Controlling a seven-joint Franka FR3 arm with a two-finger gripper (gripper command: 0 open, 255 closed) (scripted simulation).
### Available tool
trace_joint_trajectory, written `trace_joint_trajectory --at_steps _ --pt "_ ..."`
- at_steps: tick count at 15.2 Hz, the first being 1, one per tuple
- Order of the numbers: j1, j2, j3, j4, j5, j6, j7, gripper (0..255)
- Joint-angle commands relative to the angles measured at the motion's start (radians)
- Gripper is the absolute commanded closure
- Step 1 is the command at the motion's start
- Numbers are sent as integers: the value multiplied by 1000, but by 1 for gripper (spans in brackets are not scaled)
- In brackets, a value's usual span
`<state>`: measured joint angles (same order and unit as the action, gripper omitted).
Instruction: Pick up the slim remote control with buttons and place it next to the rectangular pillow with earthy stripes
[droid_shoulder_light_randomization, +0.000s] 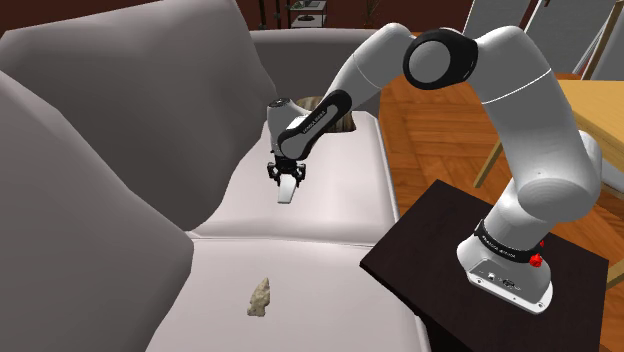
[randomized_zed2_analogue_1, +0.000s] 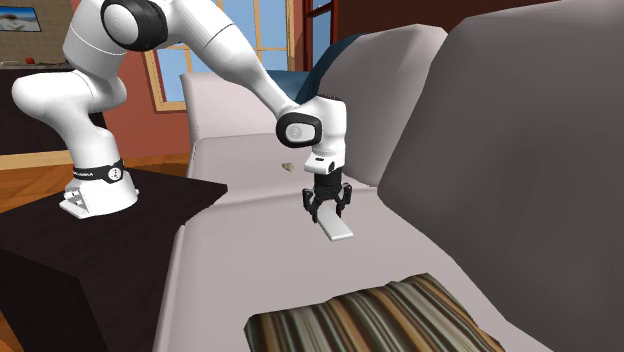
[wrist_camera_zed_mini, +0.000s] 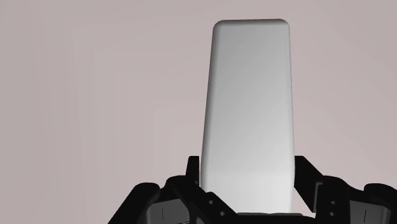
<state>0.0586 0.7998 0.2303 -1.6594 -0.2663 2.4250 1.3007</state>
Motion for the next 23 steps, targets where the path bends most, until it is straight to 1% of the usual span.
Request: trace_joint_trajectory --at_steps 1,9,23 --pt "0 0 0 0 0 0 0 255" --pt "-12 -71 17 -18 17 -53 -10 255" --pt "-33 -196 47 -21 53 -174 -32 255"
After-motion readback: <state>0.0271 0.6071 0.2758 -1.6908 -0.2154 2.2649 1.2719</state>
